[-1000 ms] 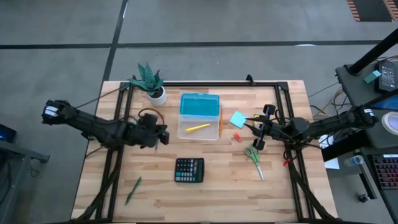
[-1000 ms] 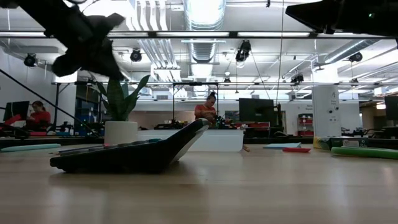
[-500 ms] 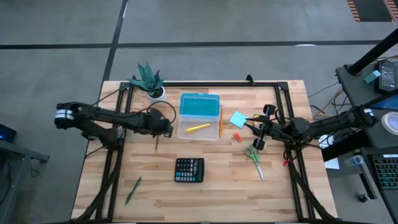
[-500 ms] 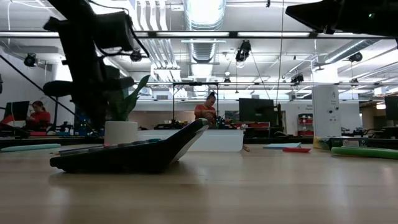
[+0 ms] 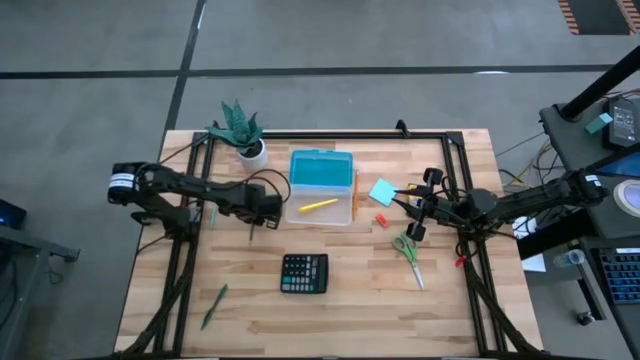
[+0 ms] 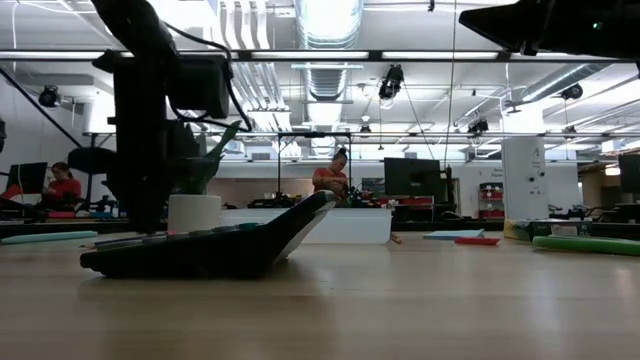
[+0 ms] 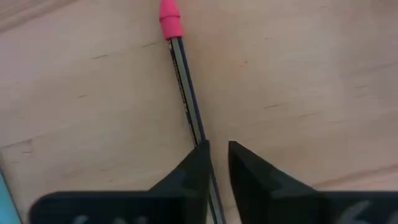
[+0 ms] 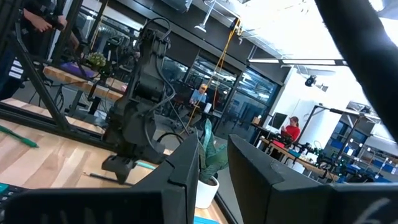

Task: Pack school essentials
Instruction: Put the black pencil into the supply box

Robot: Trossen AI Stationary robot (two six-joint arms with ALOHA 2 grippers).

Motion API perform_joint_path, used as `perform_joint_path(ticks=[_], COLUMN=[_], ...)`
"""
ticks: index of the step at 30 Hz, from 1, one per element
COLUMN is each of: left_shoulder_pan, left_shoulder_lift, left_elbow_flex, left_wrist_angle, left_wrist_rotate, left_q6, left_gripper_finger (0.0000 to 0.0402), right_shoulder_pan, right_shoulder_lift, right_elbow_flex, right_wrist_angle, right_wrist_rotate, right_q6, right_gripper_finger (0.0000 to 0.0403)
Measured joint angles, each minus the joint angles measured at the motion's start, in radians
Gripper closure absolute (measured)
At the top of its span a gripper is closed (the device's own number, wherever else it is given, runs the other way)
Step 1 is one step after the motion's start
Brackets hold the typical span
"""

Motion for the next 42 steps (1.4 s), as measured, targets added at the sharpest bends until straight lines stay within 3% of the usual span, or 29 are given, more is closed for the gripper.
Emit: perform_joint_path(ticks=[7,16,20,27,34,42], left_shoulder_pan=[0.001,0.001,0.0,0.0,-0.009,-0.084], left_shoulder_lift=[0.02,0.054,0.066,0.068,0.058,0.002], left_elbow_flex=[-0.003,-0.005,-0.011,-0.014,-0.007,0.136], left_wrist_angle=[-0.001,0.005,0.01,0.014,-0.003,-0.253], left_wrist_rotate=[-0.023,-0.033,-0.033,-0.071,-0.112,-0.15], left_q6=[0.001,0.024,0.02,0.017,0.07,0.107], left_gripper_finger=[0.0289,0.0284,0.0306,0.0392,0.0399,0.0401], right_shoulder_pan=[0.0,0.0,0.0,0.0,0.0,0.0], right_shoulder_lift=[0.0,0.0,0.0,0.0,0.0,0.0], right_elbow_flex=[0.0,0.0,0.0,0.0,0.0,0.0], right_wrist_angle=[0.0,0.0,0.0,0.0,0.0,-0.001], right_wrist_rotate=[0.0,0.001,0.001,0.002,0.003,0.034], right_q6=[-0.002,-0.001,-0.002,-0.009,0.002,0.002], right_gripper_finger=[0.0322,0.0323,0.0329,0.033,0.033,0.033])
